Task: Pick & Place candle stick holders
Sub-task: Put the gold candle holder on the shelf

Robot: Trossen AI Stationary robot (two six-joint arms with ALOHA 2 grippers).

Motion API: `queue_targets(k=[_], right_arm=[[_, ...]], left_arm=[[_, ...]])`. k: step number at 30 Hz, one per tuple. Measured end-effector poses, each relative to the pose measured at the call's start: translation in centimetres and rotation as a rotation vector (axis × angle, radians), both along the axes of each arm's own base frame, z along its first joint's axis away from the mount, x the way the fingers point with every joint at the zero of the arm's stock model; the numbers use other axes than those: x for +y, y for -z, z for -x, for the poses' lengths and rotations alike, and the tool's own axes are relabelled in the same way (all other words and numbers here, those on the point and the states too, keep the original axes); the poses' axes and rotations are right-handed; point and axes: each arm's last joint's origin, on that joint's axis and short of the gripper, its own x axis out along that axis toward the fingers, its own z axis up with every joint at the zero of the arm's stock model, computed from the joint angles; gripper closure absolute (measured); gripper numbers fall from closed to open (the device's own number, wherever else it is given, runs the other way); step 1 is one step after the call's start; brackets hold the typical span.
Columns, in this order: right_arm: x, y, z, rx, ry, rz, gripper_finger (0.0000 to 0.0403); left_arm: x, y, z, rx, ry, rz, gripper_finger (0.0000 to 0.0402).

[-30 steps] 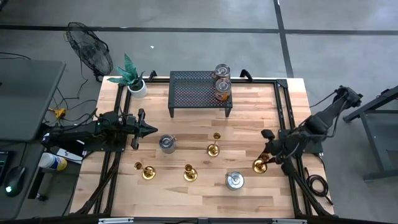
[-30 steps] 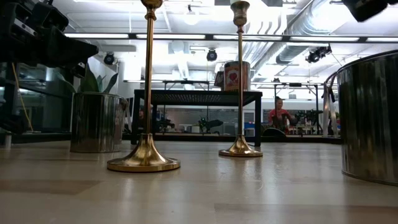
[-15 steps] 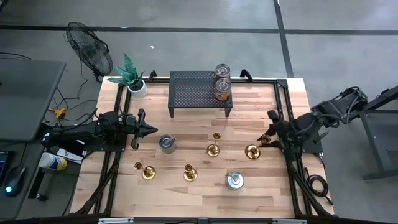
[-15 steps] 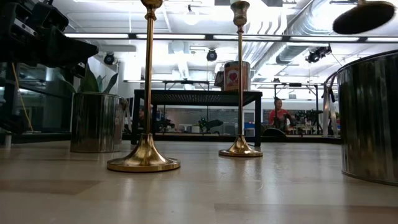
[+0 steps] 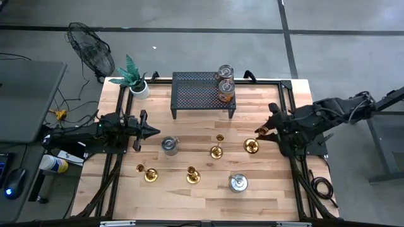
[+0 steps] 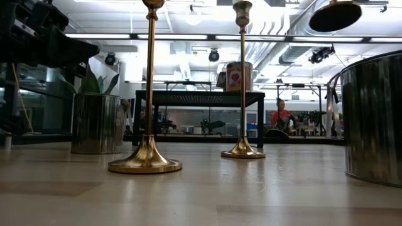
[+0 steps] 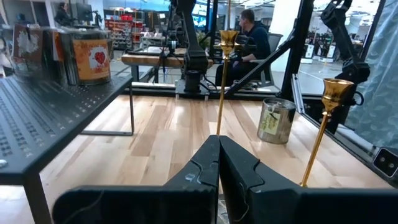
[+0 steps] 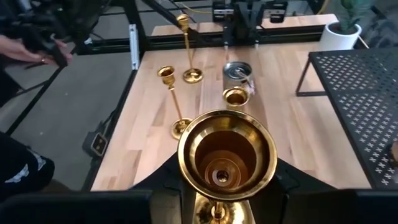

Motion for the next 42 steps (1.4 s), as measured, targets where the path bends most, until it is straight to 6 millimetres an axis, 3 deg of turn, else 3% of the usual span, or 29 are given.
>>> queue_targets(k=[7,12,17,22,26,32,42], right_arm=[[-0.4,-0.5,-1.6,0.018,0.047,-0.007,0.0312],[-0.9,-1.2,-2.6,0.014,0.087,-0.008,0.0299],[-1.4,-2.3,-3.3,-0.005,0.125,-0.013,0.0311],[-2.0,-2.8,-4.0,-0.011,0.162,-0.012,0.0307],[-2.4,-3.0,-4.5,-0.033,0.185,-0.019,0.0296],[-2.7,-3.2,-4.7,-0.051,0.202,-0.022,0.0313],[-2.9,-3.1,-4.8,-0.053,0.230,-0.008,0.0301]], left_arm=[[0.1,-0.7,0.0,-0.074,-0.050,0.014,0.0401],[0.3,-2.4,0.4,-0.171,-0.105,0.110,0.0401],[0.4,-4.9,1.1,-0.319,-0.150,0.136,0.0401],[0.5,-6.1,1.5,-0.385,-0.170,0.198,0.0401],[0.4,-6.3,1.6,-0.392,-0.141,0.293,0.0401],[0.3,-6.3,1.6,-0.387,-0.066,0.446,0.0401],[0.3,-6.4,1.6,-0.400,-0.054,0.500,0.0401]])
